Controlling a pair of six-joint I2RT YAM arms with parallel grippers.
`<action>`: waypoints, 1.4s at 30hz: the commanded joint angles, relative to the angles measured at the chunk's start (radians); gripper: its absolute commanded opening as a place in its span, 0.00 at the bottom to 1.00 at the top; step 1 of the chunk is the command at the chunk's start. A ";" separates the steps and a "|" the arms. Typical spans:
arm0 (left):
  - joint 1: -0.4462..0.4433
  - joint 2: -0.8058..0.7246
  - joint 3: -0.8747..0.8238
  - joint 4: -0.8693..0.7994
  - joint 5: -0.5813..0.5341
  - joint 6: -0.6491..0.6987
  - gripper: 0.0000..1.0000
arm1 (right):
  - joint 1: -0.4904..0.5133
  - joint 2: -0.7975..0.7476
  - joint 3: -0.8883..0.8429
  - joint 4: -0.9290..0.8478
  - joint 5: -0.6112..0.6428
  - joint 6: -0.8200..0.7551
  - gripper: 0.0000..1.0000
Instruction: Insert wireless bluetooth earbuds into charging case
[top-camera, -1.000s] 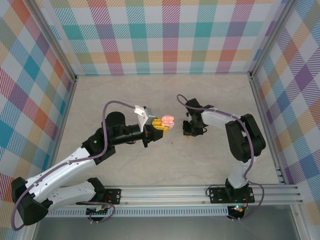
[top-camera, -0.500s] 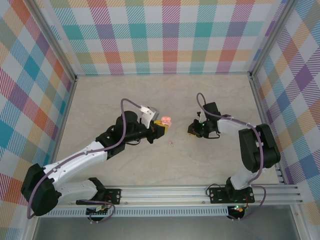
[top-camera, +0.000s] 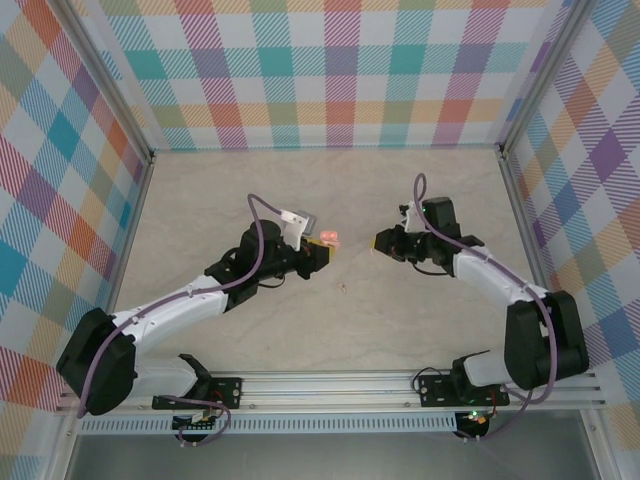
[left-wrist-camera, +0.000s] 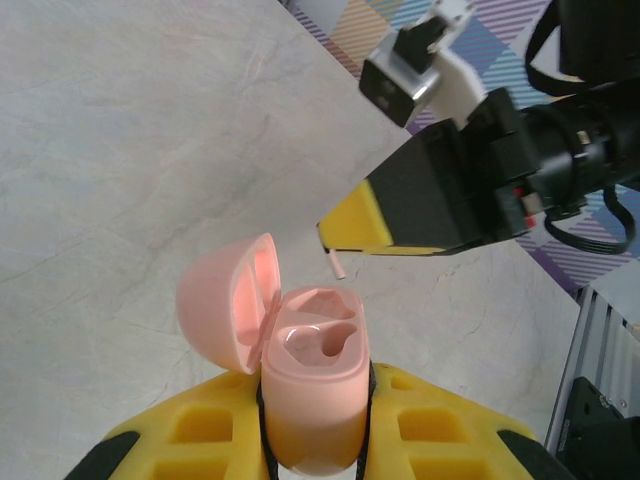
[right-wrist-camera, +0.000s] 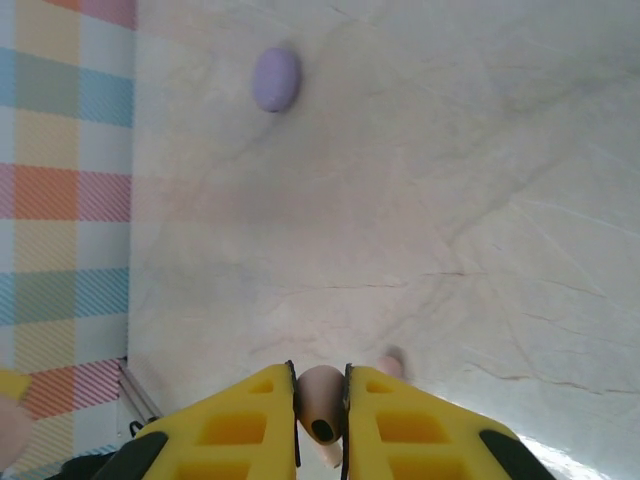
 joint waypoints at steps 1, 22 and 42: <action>0.011 0.009 -0.018 0.107 0.019 -0.039 0.15 | -0.006 -0.086 -0.022 0.071 -0.082 0.002 0.15; -0.034 0.005 -0.048 0.429 0.240 -0.051 0.17 | 0.087 -0.425 0.048 0.161 -0.105 -0.008 0.18; -0.091 -0.009 -0.020 0.461 0.204 -0.049 0.17 | 0.198 -0.462 0.050 0.258 0.052 -0.014 0.18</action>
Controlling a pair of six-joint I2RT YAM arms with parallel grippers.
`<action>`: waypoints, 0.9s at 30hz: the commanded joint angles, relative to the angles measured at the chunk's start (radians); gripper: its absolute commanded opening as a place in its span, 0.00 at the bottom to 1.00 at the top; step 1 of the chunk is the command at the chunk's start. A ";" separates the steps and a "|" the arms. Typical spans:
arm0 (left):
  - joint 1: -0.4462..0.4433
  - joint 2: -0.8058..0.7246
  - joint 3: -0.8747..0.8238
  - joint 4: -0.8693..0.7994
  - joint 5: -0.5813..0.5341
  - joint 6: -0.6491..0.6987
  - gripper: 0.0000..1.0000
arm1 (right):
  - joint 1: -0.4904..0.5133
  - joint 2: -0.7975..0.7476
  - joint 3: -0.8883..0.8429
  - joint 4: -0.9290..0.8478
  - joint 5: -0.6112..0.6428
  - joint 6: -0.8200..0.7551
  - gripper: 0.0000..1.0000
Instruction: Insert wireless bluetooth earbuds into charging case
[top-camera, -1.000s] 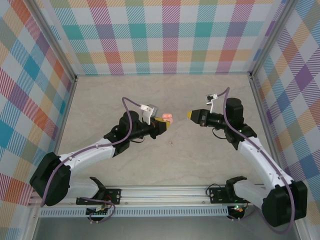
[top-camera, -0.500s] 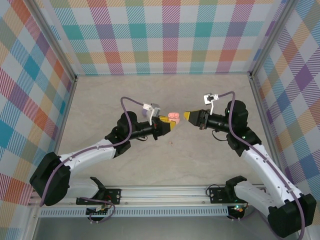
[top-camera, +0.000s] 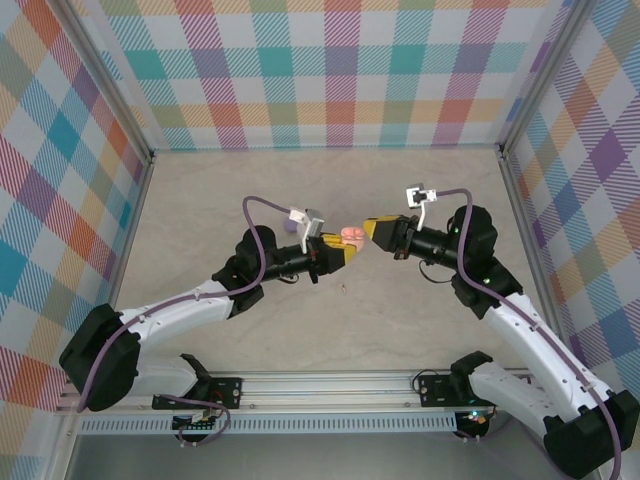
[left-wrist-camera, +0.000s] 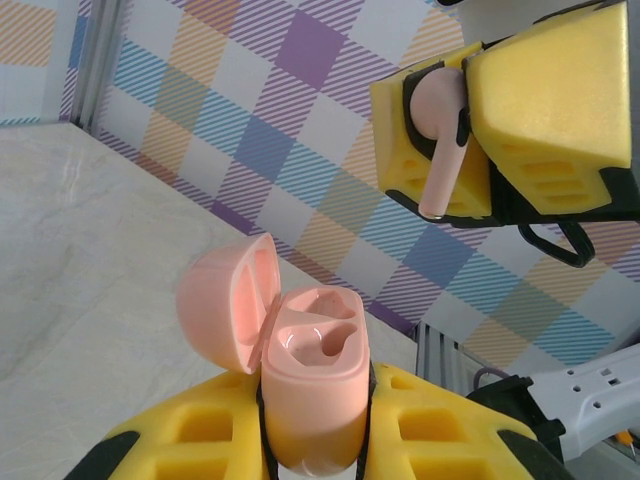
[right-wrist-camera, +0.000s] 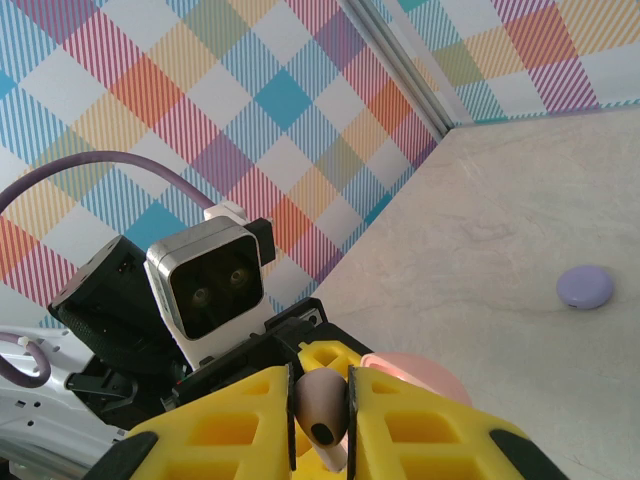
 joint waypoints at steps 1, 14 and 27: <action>-0.018 -0.023 0.022 0.050 -0.009 0.006 0.17 | 0.015 -0.003 0.039 0.054 0.030 -0.017 0.18; -0.038 -0.039 0.026 0.065 -0.035 0.017 0.16 | 0.040 0.012 0.044 0.051 0.044 -0.029 0.18; -0.056 -0.059 0.025 0.073 -0.070 0.060 0.14 | 0.054 0.042 0.063 0.026 0.026 -0.037 0.19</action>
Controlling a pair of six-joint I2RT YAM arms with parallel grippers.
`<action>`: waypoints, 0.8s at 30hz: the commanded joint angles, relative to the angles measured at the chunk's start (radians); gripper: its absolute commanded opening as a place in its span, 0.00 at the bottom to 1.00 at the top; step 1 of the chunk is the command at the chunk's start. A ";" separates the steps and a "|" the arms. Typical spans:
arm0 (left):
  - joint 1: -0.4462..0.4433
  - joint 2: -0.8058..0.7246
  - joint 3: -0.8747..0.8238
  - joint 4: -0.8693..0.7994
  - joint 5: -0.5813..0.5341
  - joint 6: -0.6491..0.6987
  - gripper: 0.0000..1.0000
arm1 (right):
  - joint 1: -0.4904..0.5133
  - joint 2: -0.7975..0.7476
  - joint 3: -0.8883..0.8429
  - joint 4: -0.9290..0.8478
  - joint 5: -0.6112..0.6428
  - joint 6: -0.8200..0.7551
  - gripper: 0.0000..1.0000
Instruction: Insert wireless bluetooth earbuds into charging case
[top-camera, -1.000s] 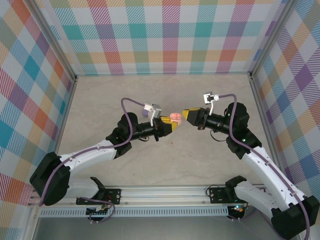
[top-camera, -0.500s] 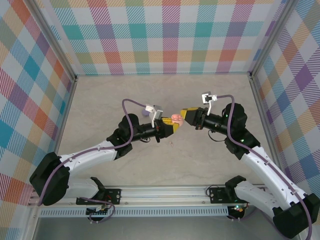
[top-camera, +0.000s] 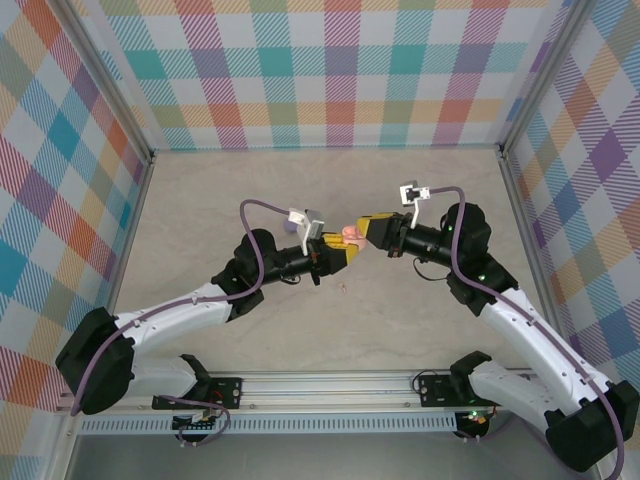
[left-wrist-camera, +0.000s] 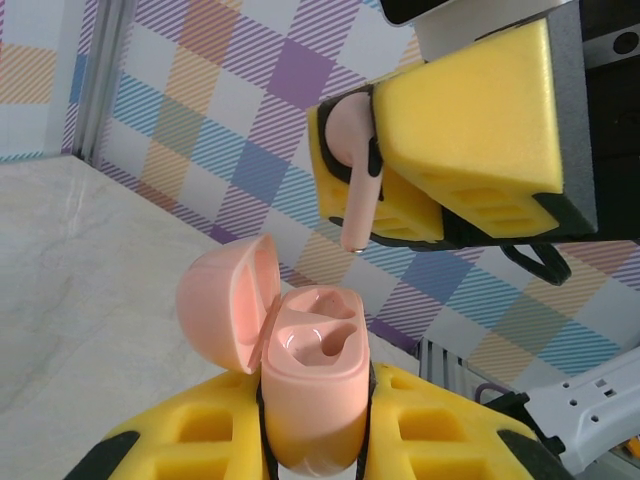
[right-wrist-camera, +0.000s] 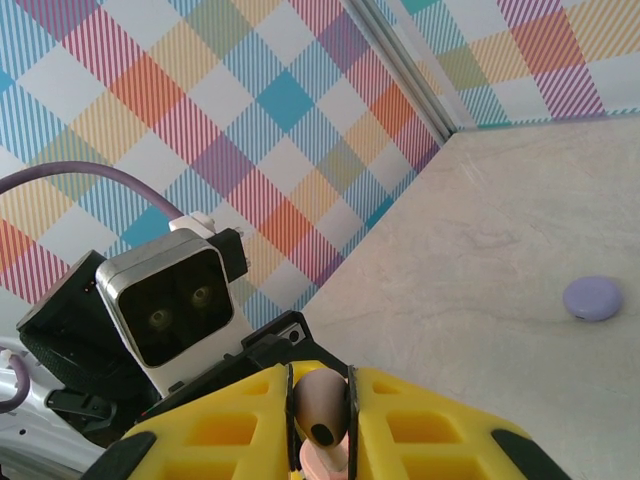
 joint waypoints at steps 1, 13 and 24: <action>-0.020 -0.031 0.024 0.056 -0.016 0.038 0.14 | 0.010 0.007 0.035 0.014 -0.015 -0.029 0.19; -0.030 -0.053 0.016 0.048 -0.055 0.069 0.14 | 0.018 0.007 0.042 -0.010 -0.005 -0.039 0.19; -0.032 -0.054 0.013 0.049 -0.069 0.070 0.13 | 0.019 0.007 0.044 -0.020 -0.012 -0.040 0.20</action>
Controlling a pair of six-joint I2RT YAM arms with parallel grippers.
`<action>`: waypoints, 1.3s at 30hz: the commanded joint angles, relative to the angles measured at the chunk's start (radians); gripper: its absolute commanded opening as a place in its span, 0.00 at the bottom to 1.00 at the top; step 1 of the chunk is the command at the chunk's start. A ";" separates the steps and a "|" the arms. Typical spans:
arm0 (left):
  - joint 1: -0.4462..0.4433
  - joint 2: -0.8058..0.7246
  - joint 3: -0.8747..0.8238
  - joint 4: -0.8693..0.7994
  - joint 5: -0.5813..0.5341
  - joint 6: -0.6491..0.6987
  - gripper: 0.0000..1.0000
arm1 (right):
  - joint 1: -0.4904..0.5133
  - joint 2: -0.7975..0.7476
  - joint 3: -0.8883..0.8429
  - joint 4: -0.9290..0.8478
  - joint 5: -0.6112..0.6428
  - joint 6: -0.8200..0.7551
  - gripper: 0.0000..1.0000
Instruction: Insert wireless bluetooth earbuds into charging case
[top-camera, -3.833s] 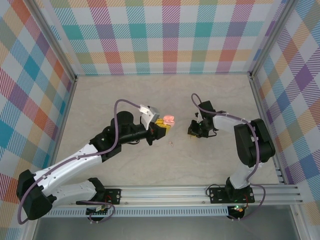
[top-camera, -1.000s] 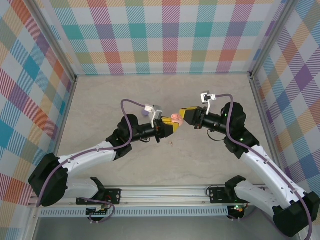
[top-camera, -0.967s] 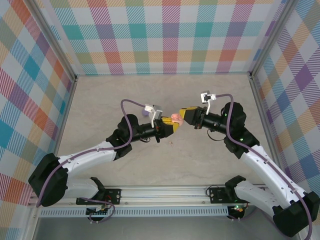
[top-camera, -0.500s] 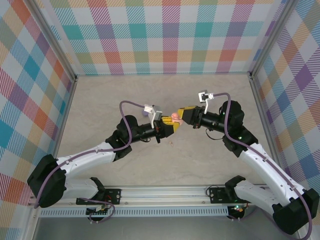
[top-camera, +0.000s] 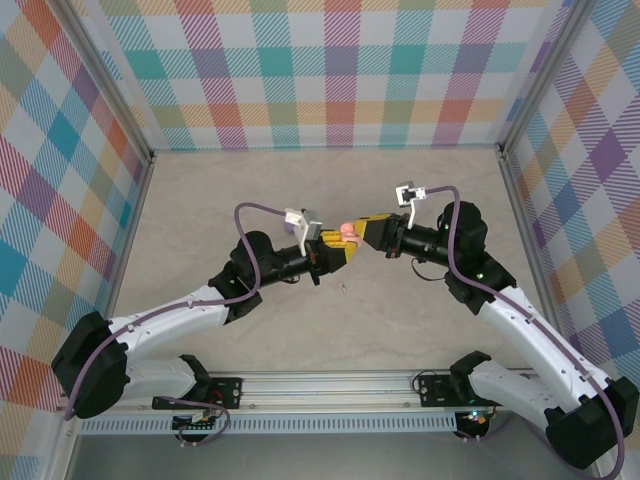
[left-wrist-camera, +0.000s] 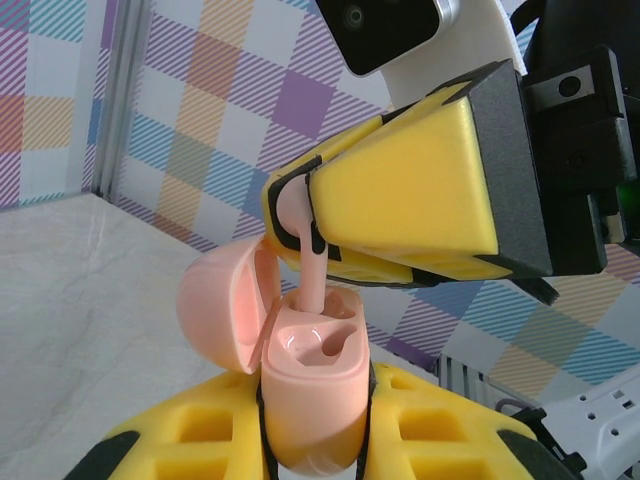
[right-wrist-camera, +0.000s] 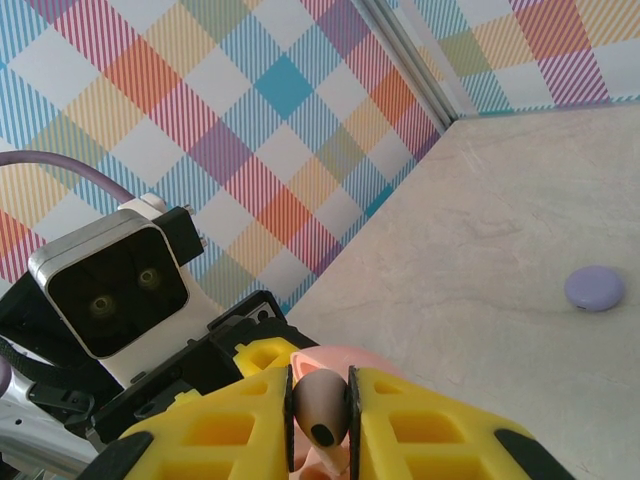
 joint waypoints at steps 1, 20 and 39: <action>-0.016 -0.023 0.012 0.040 -0.020 0.018 0.13 | 0.007 -0.006 0.033 0.005 -0.013 -0.024 0.20; -0.023 -0.045 0.000 0.043 -0.026 0.044 0.13 | 0.009 0.020 0.050 -0.057 -0.014 -0.024 0.20; -0.037 -0.035 0.003 0.014 -0.041 0.077 0.12 | 0.009 0.011 0.055 -0.020 -0.024 0.021 0.20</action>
